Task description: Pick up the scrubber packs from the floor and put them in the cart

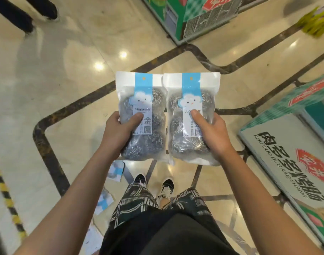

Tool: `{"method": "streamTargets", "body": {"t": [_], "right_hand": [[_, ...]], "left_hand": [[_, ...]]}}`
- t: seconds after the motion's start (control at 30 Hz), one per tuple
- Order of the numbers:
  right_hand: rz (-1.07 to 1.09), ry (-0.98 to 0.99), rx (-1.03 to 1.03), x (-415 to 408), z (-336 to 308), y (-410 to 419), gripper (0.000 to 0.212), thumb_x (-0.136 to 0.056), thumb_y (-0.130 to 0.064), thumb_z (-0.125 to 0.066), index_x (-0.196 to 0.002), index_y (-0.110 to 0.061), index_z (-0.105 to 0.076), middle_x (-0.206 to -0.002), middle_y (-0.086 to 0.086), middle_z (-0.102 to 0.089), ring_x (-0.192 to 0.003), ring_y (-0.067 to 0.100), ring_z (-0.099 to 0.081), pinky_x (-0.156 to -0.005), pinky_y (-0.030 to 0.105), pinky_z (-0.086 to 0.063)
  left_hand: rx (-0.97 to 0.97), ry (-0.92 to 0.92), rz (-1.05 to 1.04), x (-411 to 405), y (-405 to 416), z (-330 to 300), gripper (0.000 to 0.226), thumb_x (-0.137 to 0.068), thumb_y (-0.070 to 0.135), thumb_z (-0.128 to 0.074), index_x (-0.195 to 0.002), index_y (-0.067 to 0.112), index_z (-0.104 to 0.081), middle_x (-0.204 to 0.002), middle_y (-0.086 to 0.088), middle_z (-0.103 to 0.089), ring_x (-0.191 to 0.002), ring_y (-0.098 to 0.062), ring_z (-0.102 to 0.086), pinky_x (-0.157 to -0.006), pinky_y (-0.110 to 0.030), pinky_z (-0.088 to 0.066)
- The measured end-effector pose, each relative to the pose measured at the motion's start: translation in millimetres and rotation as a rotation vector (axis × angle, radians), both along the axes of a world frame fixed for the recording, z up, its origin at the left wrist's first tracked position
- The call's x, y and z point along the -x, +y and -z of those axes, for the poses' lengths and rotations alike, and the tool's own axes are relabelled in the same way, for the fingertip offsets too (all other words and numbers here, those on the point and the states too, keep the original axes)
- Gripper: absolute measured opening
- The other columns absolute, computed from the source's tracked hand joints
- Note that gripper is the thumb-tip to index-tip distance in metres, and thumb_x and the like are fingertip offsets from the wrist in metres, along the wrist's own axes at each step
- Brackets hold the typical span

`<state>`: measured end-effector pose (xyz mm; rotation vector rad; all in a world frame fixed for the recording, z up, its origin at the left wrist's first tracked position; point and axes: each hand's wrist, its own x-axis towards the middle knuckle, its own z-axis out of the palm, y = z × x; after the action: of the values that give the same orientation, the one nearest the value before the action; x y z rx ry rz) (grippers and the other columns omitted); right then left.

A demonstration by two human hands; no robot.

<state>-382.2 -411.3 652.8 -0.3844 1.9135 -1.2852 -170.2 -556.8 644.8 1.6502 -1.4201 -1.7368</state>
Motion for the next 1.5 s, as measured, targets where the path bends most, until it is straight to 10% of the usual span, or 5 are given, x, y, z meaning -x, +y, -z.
{"method": "streamTargets", "body": {"t": [0.23,0.67,1.2,1.33,1.5], "right_hand": [[0.254,0.049,-0.006,-14.9,-47.9,54.8,0.031,-0.087,-0.049,-0.078,-0.105,-0.024,-0.071,-0.095,-0.006,-0.08,-0.083,0.004,-0.076,-0.075,0.033,-0.058],[1.036,0.002,0.025,-115.6,-47.4,233.4,0.053,-0.081,-0.059,-0.078,-0.118,-0.021,-0.073,-0.105,0.001,-0.08,-0.096,0.023,-0.078,-0.094,0.053,-0.059],[2.106,0.068,-0.037,-373.3,-65.9,586.1,0.027,-0.092,-0.038,-0.074,-0.103,-0.013,-0.075,-0.092,0.004,-0.081,-0.079,0.016,-0.078,-0.069,0.033,-0.059],[2.329,0.081,-0.02,-437.8,-70.5,655.7,0.021,-0.093,-0.035,-0.073,-0.098,-0.015,-0.074,-0.082,-0.001,-0.08,-0.07,0.009,-0.076,-0.056,0.02,-0.055],[2.554,0.044,0.01,-489.7,-62.1,724.6,0.025,-0.091,-0.039,-0.075,-0.098,-0.015,-0.075,-0.085,0.0,-0.081,-0.08,0.017,-0.079,-0.069,0.03,-0.058]], "left_hand": [[-0.031,0.081,0.158,30.5,-2.3,-45.7,0.033,-0.087,0.032,-0.081,-0.111,0.014,-0.07,-0.095,-0.006,-0.081,-0.085,-0.026,-0.079,-0.077,-0.043,-0.064],[-0.005,0.155,0.986,109.0,119.6,-53.7,0.028,-0.089,0.03,-0.079,-0.114,0.02,-0.072,-0.097,0.004,-0.081,-0.086,-0.011,-0.078,-0.073,-0.029,-0.06],[-0.142,0.134,1.931,87.4,603.4,-68.3,0.035,-0.087,0.034,-0.08,-0.116,0.018,-0.07,-0.102,-0.003,-0.08,-0.089,-0.023,-0.079,-0.081,-0.044,-0.063],[-0.136,0.189,2.137,43.6,724.8,-71.7,0.022,-0.089,0.031,-0.078,-0.106,0.018,-0.072,-0.086,0.005,-0.081,-0.077,-0.012,-0.078,-0.06,-0.026,-0.06],[-0.143,0.168,2.34,3.1,847.1,-67.4,0.044,-0.086,0.037,-0.081,-0.121,0.013,-0.069,-0.105,-0.006,-0.08,-0.091,-0.024,-0.078,-0.075,-0.038,-0.061]]}}
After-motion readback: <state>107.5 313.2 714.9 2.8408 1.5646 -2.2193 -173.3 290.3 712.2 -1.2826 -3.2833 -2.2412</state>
